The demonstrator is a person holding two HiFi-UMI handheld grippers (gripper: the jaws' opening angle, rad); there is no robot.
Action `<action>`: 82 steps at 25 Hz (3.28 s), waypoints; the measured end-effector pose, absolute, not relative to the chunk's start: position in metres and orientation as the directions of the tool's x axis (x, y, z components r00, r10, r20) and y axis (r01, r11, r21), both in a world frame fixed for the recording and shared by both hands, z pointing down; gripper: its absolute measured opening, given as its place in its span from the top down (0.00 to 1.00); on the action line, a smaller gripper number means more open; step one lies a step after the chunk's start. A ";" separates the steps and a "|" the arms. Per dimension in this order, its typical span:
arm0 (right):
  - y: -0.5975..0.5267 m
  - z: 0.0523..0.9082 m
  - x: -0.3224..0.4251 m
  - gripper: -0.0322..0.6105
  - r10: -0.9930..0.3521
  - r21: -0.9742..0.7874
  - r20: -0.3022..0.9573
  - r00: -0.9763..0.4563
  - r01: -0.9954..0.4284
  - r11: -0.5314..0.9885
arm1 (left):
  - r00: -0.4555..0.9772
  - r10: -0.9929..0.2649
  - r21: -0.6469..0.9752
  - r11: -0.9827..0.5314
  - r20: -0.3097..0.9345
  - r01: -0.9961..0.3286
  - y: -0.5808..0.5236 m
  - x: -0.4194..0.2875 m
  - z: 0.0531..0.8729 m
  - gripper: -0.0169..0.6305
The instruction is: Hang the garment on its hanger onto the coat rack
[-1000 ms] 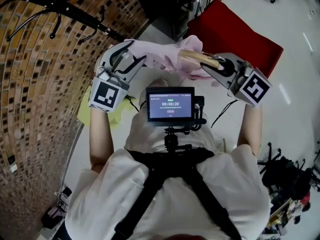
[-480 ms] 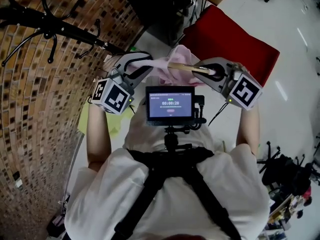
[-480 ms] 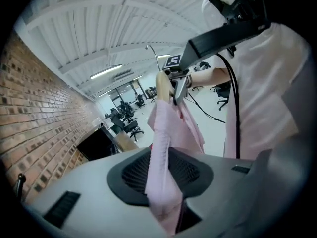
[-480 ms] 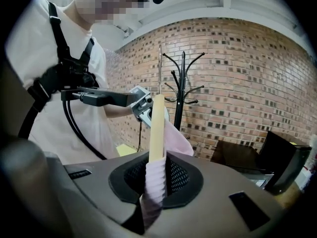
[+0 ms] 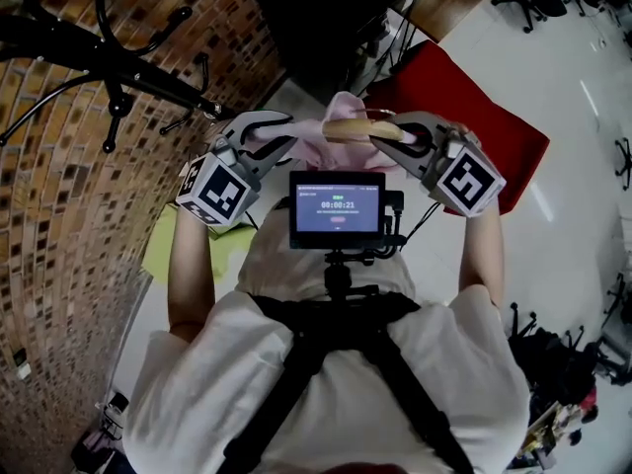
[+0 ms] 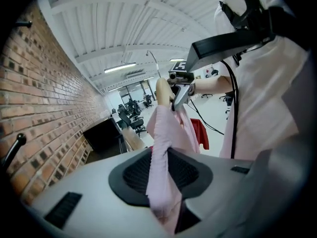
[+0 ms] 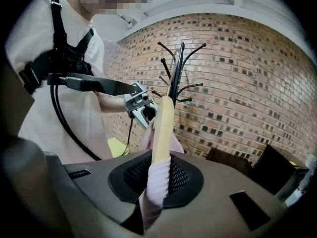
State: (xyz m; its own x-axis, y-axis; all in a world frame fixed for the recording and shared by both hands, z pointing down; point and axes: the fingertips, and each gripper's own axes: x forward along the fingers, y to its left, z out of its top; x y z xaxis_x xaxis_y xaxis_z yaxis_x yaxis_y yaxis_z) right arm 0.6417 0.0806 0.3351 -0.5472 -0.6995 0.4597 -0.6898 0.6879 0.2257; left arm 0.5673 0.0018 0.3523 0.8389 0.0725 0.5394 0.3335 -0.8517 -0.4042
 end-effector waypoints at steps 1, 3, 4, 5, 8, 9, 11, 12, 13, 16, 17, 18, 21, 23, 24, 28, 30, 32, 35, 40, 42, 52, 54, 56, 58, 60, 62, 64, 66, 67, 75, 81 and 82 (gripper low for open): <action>0.071 0.335 0.645 0.92 -0.722 0.254 0.450 -0.526 -0.699 0.668 | 0.841 0.064 -0.400 -0.858 0.537 0.321 -0.006 0.568 0.353 0.80; 0.053 0.335 0.650 0.90 -0.756 0.310 0.434 -0.489 -0.707 0.636 | 0.844 0.043 -0.392 -0.872 0.535 0.293 -0.019 0.569 0.355 0.80; 0.049 0.336 0.651 0.89 -0.771 0.338 0.426 -0.474 -0.707 0.622 | 0.844 0.034 -0.390 -0.877 0.535 0.282 -0.022 0.569 0.356 0.80; 0.046 0.336 0.652 0.89 -0.784 0.364 0.416 -0.460 -0.706 0.608 | 0.845 0.027 -0.389 -0.879 0.535 0.275 -0.022 0.568 0.357 0.80; 0.026 0.332 0.654 0.87 -0.807 0.433 0.394 -0.440 -0.686 0.585 | 0.843 0.006 -0.387 -0.887 0.538 0.253 -0.035 0.564 0.355 0.81; 0.010 0.331 0.656 0.87 -0.808 0.453 0.393 -0.439 -0.672 0.586 | 0.841 -0.004 -0.381 -0.892 0.541 0.241 -0.046 0.562 0.354 0.81; -0.027 0.328 0.661 0.87 -0.807 0.484 0.389 -0.444 -0.648 0.589 | 0.838 -0.017 -0.364 -0.905 0.546 0.219 -0.070 0.560 0.353 0.84; -0.043 0.327 0.665 0.86 -0.805 0.491 0.385 -0.451 -0.638 0.593 | 0.837 -0.025 -0.356 -0.912 0.546 0.205 -0.080 0.561 0.352 0.85; -0.055 0.325 0.668 0.86 -0.800 0.495 0.384 -0.461 -0.629 0.599 | 0.838 -0.035 -0.349 -0.918 0.544 0.188 -0.088 0.563 0.351 0.85; -0.074 0.319 0.681 0.85 -0.796 0.517 0.368 -0.480 -0.606 0.605 | 0.841 -0.074 -0.336 -0.933 0.536 0.132 -0.098 0.574 0.348 0.85; -0.079 0.316 0.687 0.85 -0.802 0.531 0.355 -0.480 -0.603 0.596 | 0.840 -0.095 -0.337 -0.935 0.534 0.109 -0.100 0.579 0.346 0.85; -0.085 0.312 0.695 0.84 -0.808 0.545 0.341 -0.480 -0.599 0.586 | 0.840 -0.115 -0.336 -0.938 0.530 0.083 -0.103 0.585 0.343 0.85; -0.102 0.299 0.717 0.82 -0.811 0.584 0.305 -0.499 -0.575 0.573 | 0.850 -0.164 -0.311 -0.950 0.501 0.000 -0.105 0.608 0.335 0.85; -0.110 0.290 0.729 0.81 -0.798 0.606 0.268 -0.540 -0.549 0.575 | 0.836 -0.222 -0.309 -0.949 0.501 -0.067 -0.107 0.620 0.331 0.85; -0.113 0.286 0.733 0.81 -0.788 0.619 0.240 -0.567 -0.535 0.575 | 0.832 -0.242 -0.306 -0.947 0.499 -0.092 -0.107 0.627 0.328 0.85; -0.121 0.271 0.753 0.80 -0.755 0.651 0.184 -0.629 -0.498 0.573 | 0.832 -0.278 -0.284 -0.947 0.481 -0.152 -0.099 0.653 0.317 0.85; -0.119 0.269 0.769 0.80 -0.743 0.655 0.179 -0.645 -0.486 0.579 | 0.819 -0.310 -0.288 -0.939 0.482 -0.186 -0.093 0.668 0.315 0.85; -0.116 0.267 0.786 0.80 -0.723 0.657 0.161 -0.671 -0.474 0.587 | 0.803 -0.354 -0.298 -0.926 0.480 -0.230 -0.085 0.685 0.312 0.84; -0.115 0.266 0.797 0.79 -0.684 0.661 0.148 -0.714 -0.444 0.606 | 0.775 -0.417 -0.305 -0.904 0.474 -0.300 -0.076 0.697 0.310 0.84; -0.106 0.263 0.783 0.79 -0.575 0.671 0.136 -0.806 -0.353 0.653 | 0.716 -0.508 -0.314 -0.861 0.479 -0.400 -0.054 0.690 0.306 0.84; -0.098 0.261 0.780 0.79 -0.527 0.675 0.125 -0.840 -0.317 0.666 | 0.688 -0.546 -0.319 -0.838 0.478 -0.443 -0.042 0.691 0.304 0.84; -0.072 0.250 0.747 0.79 -0.349 0.670 0.068 -0.935 -0.217 0.710 | 0.503 -0.704 -0.400 -0.704 0.501 -0.587 0.000 0.666 0.287 0.83; -0.065 0.246 0.740 0.79 -0.329 0.679 0.048 -0.943 -0.211 0.703 | 0.464 -0.744 -0.440 -0.663 0.481 -0.606 0.008 0.659 0.283 0.82; -0.063 0.244 0.734 0.79 -0.332 0.686 0.042 -0.942 -0.215 0.695 | 0.433 -0.769 -0.478 -0.635 0.471 -0.607 0.012 0.652 0.281 0.82; -0.063 0.243 0.726 0.79 -0.331 0.689 0.035 -0.943 -0.217 0.692 | 0.412 -0.783 -0.492 -0.617 0.467 -0.615 0.013 0.643 0.278 0.82; -0.065 0.238 0.715 0.79 -0.315 0.689 0.027 -0.949 -0.210 0.693 | 0.399 -0.798 -0.479 -0.595 0.452 -0.645 0.011 0.633 0.274 0.82; -0.068 0.231 0.704 0.79 -0.307 0.686 0.037 -0.951 -0.199 0.700 | 0.392 -0.815 -0.466 -0.570 0.427 -0.676 0.010 0.619 0.269 0.82; -0.071 0.222 0.694 0.79 -0.300 0.684 0.045 -0.953 -0.189 0.704 | 0.379 -0.836 -0.473 -0.541 0.398 -0.695 0.006 0.604 0.262 0.81; -0.076 0.212 0.683 0.79 -0.300 0.689 0.049 -0.953 -0.185 0.701 | 0.370 -0.847 -0.482 -0.524 0.381 -0.703 0.000 0.593 0.251 0.81; -0.078 0.208 0.678 0.79 -0.306 0.693 0.054 -0.950 -0.185 0.697 | 0.366 -0.851 -0.485 -0.518 0.376 -0.705 -0.002 0.588 0.245 0.81; -0.076 0.182 0.650 0.79 -0.341 0.727 0.016 -0.940 -0.223 0.649 | 0.406 -0.884 -0.510 -0.465 0.230 -0.724 0.001 0.546 0.215 0.76; -0.063 0.187 0.624 0.79 -0.407 0.730 0.014 -0.913 -0.269 0.629 | 0.437 -0.893 -0.497 -0.431 0.111 -0.753 0.026 0.494 0.208 0.70; -0.062 0.187 0.622 0.79 -0.416 0.732 0.014 -0.909 -0.274 0.624 | 0.448 -0.891 -0.481 -0.424 0.072 -0.767 0.029 0.487 0.202 0.70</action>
State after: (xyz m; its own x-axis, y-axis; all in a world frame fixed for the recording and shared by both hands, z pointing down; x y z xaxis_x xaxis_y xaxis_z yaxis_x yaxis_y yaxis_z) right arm 0.6217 -0.0622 0.1875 -0.9092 -0.4160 0.0139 -0.2741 0.6236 0.7321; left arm 0.4868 0.0294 0.2017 0.4477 -0.8913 0.0721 -0.7670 -0.4242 -0.4814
